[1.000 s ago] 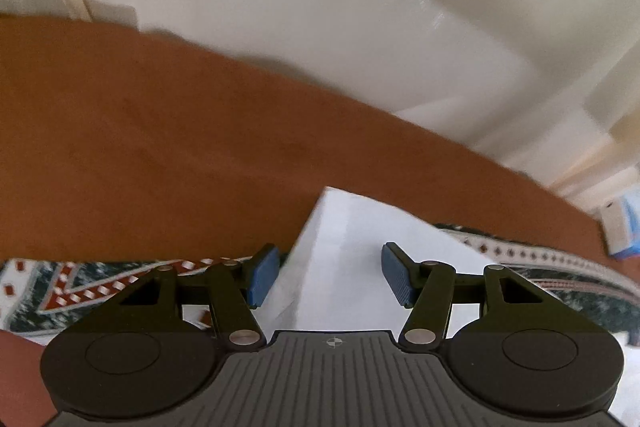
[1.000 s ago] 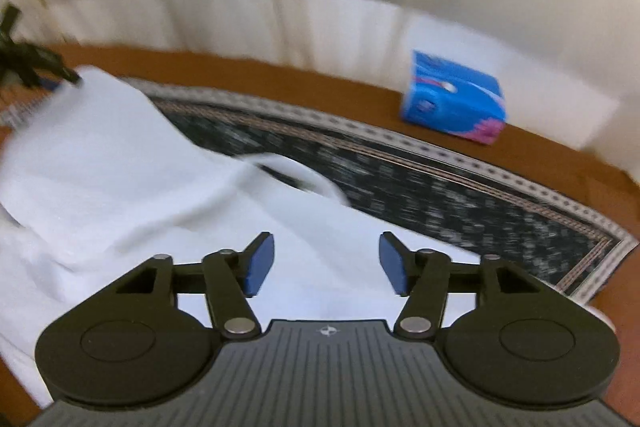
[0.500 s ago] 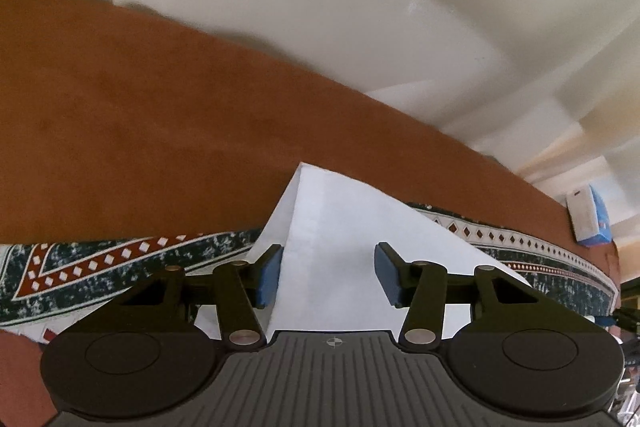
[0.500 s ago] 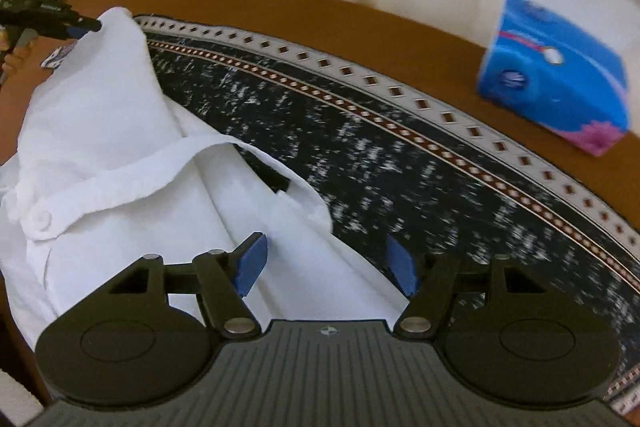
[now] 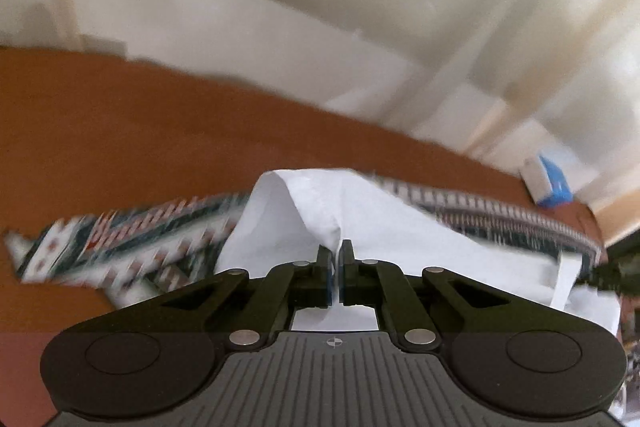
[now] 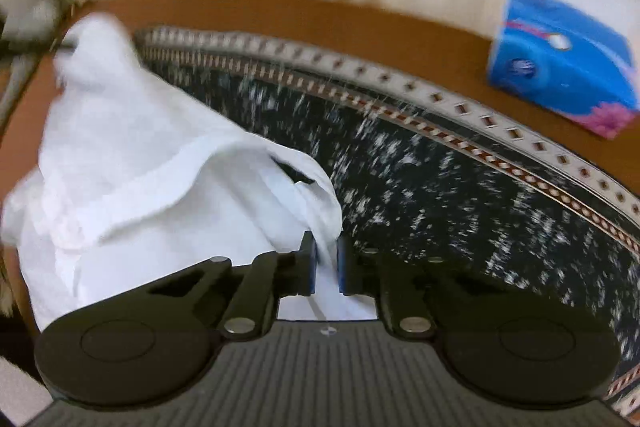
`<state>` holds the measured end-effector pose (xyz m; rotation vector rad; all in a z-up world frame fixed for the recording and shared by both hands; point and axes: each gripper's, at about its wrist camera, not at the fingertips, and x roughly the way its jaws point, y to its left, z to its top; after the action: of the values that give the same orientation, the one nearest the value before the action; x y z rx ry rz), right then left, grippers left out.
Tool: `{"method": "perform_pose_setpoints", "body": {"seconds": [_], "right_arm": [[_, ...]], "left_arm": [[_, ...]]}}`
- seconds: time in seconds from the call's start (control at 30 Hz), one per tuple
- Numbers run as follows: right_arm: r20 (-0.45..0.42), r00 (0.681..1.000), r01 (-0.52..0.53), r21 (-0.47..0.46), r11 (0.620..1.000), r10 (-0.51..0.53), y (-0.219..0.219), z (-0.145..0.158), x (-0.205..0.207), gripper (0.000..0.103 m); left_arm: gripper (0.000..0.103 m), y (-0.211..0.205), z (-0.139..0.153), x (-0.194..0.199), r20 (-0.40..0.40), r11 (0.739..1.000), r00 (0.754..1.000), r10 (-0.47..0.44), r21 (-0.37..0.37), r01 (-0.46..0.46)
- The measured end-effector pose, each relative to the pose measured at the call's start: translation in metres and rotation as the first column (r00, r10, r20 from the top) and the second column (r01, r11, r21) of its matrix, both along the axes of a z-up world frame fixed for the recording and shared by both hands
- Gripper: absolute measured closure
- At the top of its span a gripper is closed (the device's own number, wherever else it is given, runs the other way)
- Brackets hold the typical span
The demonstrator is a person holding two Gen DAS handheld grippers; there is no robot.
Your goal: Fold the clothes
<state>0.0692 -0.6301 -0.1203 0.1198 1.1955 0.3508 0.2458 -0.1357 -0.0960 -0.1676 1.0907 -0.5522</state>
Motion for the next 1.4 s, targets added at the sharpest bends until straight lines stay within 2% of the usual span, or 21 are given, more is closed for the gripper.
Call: {"method": "perform_pose_setpoints", "body": {"seconds": [0.1, 0.2, 0.27, 0.33, 0.37, 0.4, 0.43, 0.5, 0.6, 0.63, 0.7, 0.77, 0.8, 0.83, 0.87, 0.9, 0.97, 1.0, 1.1, 1.2, 1.4], "right_arm": [[-0.022, 1.0, 0.005, 0.017, 1.0, -0.004, 0.001, -0.005, -0.011, 0.094], [-0.065, 0.997, -0.033, -0.02, 0.999, 0.032, 0.012, -0.019, -0.013, 0.094], [-0.066, 0.997, -0.038, -0.041, 0.998, 0.035, 0.017, -0.021, -0.012, 0.091], [-0.056, 0.997, -0.054, -0.057, 0.997, 0.051, 0.019, -0.017, -0.012, 0.089], [-0.047, 0.997, -0.063, -0.066, 0.996, 0.06, 0.02, -0.013, -0.012, 0.088], [-0.037, 0.997, -0.066, -0.072, 0.995, 0.063, 0.019, -0.009, -0.011, 0.082], [-0.024, 0.998, -0.061, -0.072, 0.996, 0.059, 0.019, -0.006, -0.01, 0.074], [-0.003, 0.999, -0.049, -0.062, 0.997, 0.049, 0.019, -0.005, -0.007, 0.067], [0.008, 0.998, -0.066, -0.062, 0.996, 0.066, 0.025, -0.005, -0.003, 0.061], [0.006, 0.998, -0.069, -0.061, 0.996, 0.069, 0.026, -0.006, -0.002, 0.056], [0.001, 0.997, -0.071, -0.061, 0.996, 0.072, 0.028, -0.01, 0.001, 0.055], [-0.004, 0.997, -0.074, -0.06, 0.995, 0.074, 0.03, -0.013, 0.004, 0.055], [-0.007, 0.997, -0.075, -0.059, 0.995, 0.075, 0.03, -0.014, 0.005, 0.055], [-0.01, 0.997, -0.074, -0.058, 0.996, 0.074, 0.031, -0.016, 0.007, 0.055], [-0.013, 0.997, -0.074, -0.056, 0.996, 0.074, 0.031, -0.017, 0.007, 0.055], [-0.016, 0.997, -0.074, -0.055, 0.996, 0.074, 0.032, -0.018, 0.008, 0.056], [-0.037, 0.997, -0.073, -0.049, 0.996, 0.072, 0.031, -0.019, 0.008, 0.088], [-0.039, 0.997, -0.071, -0.041, 0.997, 0.069, 0.029, -0.017, 0.008, 0.091], [0.028, 0.999, -0.024, 0.004, 1.0, 0.024, 0.017, 0.005, 0.008, 0.092], [0.12, 0.992, 0.027, 0.007, 1.0, -0.027, 0.006, 0.026, 0.018, 0.093], [0.154, 0.987, 0.059, -0.108, 0.992, -0.042, 0.005, 0.02, 0.056, 0.095]], "left_arm": [[0.103, 0.01, -0.021, -0.022, -0.073, 0.999, 0.997, -0.008, 0.048, 0.012], [0.102, 0.015, -0.047, -0.034, -0.13, 0.996, 0.991, 0.014, 0.086, -0.003], [0.081, 0.019, -0.051, -0.035, -0.138, 0.997, 0.99, 0.038, 0.077, -0.027], [0.069, 0.022, -0.04, -0.031, -0.109, 0.997, 0.993, 0.049, 0.067, -0.041], [0.055, 0.024, -0.035, -0.028, -0.09, 0.997, 0.995, 0.053, 0.068, -0.047], [0.048, 0.025, -0.031, -0.024, -0.077, 0.996, 0.995, 0.056, 0.07, -0.05], [0.048, 0.026, -0.028, -0.019, -0.064, 0.996, 0.996, 0.058, 0.072, -0.054], [0.046, 0.028, -0.021, -0.01, -0.039, 0.995, 0.997, 0.063, 0.075, -0.06], [0.044, 0.02, -0.02, 0.002, -0.038, 0.996, 0.998, 0.041, 0.079, -0.038], [0.044, 0.016, -0.02, 0.006, -0.041, 0.996, 0.999, 0.032, 0.082, -0.028], [0.043, 0.01, -0.023, 0.01, -0.05, 0.997, 0.999, 0.016, 0.071, -0.013], [0.044, 0.006, -0.026, 0.011, -0.06, 0.999, 0.998, 0.003, 0.047, -0.001], [0.058, 0.004, -0.028, 0.012, -0.066, 0.999, 0.998, -0.003, 0.035, 0.005], [0.077, 0.001, -0.03, 0.012, -0.071, 1.0, 0.997, -0.01, 0.023, 0.011], [0.101, -0.001, -0.031, 0.013, -0.076, 1.0, 0.997, -0.016, 0.011, 0.017], [0.103, -0.003, -0.033, 0.013, -0.081, 1.0, 0.996, -0.023, -0.001, 0.023], [0.103, -0.003, -0.03, 0.013, -0.061, 1.0, 0.998, -0.017, -0.023, 0.015], [0.103, -0.001, -0.025, 0.013, -0.044, 0.999, 0.999, 0.008, -0.045, -0.01], [0.103, 0.008, -0.011, 0.027, -0.012, 0.988, 0.996, 0.085, -0.13, -0.086], [0.103, -0.007, -0.005, 0.047, 0.035, 0.985, 0.994, 0.1, -0.145, -0.094], [0.103, -0.047, -0.024, 0.09, 0.061, 0.989, 0.991, 0.123, -0.088, -0.117]]}}
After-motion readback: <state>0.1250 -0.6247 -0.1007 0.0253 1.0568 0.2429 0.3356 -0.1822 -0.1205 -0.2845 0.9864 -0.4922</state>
